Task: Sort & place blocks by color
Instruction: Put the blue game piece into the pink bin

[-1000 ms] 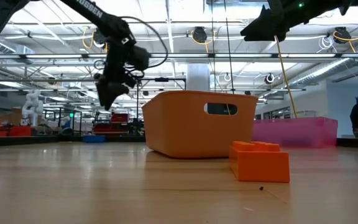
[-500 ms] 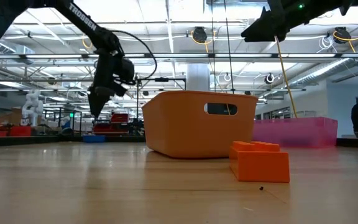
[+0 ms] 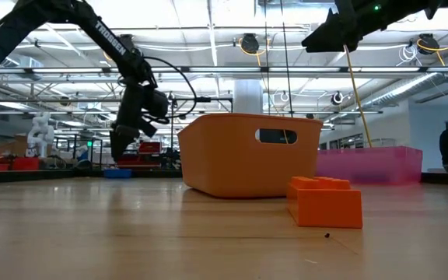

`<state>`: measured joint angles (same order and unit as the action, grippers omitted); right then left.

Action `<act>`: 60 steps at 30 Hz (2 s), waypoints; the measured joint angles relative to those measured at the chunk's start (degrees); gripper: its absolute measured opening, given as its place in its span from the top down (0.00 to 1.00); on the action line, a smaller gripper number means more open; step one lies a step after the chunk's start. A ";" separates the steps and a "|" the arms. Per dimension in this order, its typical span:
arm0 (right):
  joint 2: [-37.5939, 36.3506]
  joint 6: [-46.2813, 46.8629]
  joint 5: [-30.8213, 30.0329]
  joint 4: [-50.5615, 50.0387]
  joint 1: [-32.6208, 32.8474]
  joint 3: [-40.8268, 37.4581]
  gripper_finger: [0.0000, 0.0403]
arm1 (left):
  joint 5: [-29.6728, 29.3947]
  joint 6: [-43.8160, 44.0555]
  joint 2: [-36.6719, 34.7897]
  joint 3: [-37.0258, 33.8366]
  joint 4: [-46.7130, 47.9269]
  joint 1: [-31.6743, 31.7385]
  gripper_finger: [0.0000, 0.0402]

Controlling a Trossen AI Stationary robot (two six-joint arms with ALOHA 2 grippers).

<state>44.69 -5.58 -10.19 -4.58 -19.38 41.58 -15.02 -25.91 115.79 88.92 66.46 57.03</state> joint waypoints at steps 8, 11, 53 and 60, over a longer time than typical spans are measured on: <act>0.00 -0.02 0.00 0.00 0.00 0.00 0.46 | 4.65 -0.81 0.02 0.00 0.91 -0.06 0.26; 0.00 0.29 0.00 0.01 0.00 0.00 0.46 | 5.00 -0.79 0.02 0.00 0.74 -0.12 0.26; 0.02 0.17 -0.14 -0.02 0.00 0.00 0.46 | 6.95 1.05 5.99 -0.09 0.94 1.01 0.34; 0.00 0.17 -0.18 -0.02 -0.01 0.00 0.46 | 6.87 0.71 5.99 -0.05 1.02 1.01 0.63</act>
<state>44.69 -5.41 -10.37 -4.60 -19.38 41.58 -8.16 -25.20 121.78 88.87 67.48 58.04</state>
